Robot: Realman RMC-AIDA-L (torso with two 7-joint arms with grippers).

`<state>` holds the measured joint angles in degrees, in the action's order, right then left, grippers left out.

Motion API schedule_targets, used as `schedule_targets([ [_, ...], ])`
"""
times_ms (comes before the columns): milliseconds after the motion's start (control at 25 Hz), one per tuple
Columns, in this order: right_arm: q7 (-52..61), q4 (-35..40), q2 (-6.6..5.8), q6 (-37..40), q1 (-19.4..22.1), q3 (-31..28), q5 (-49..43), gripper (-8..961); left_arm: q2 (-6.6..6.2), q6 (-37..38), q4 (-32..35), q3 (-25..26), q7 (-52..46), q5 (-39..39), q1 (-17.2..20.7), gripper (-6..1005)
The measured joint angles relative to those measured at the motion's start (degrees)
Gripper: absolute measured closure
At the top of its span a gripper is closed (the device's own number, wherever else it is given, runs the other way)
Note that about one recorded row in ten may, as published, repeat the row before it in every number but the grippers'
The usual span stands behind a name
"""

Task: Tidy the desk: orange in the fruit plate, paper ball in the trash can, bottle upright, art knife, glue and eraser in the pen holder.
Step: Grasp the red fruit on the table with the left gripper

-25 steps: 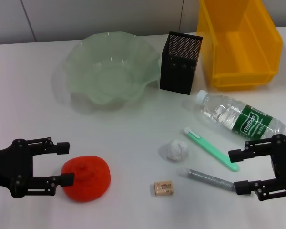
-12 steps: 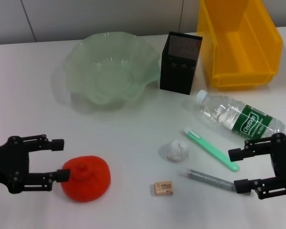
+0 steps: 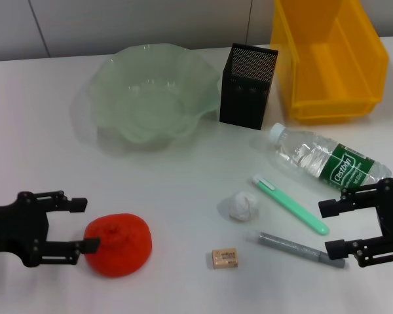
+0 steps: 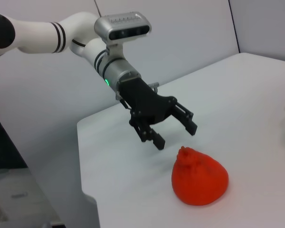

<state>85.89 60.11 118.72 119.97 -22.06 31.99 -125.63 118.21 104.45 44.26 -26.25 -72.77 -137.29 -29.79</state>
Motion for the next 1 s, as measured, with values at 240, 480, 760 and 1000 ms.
schedule_targets([
  [240, 1.77, 0.07, 0.07, 0.09, -0.56, 0.1, -0.05, 268, 0.17, -2.31, -3.35, -1.73, 2.05, 0.37, -0.08, 204],
  [480, 2.58, 0.18, 0.11, 0.26, -0.89, 0.09, -0.06, 268, 0.26, -4.07, -7.69, -2.6, 4.94, 0.45, -0.91, 205],
  [760, 3.22, -0.03, 0.11, 0.27, -1.14, 0.16, -0.06, 267, 0.36, -8.08, -11.59, -2.98, 8.94, 0.85, -1.43, 206],
  [1000, 3.24, -0.4, 0.17, -0.09, -1.07, 0.18, -0.06, 267, 0.44, -9.72, -12.35, -3.29, 10.48, 0.89, -1.68, 207],
])
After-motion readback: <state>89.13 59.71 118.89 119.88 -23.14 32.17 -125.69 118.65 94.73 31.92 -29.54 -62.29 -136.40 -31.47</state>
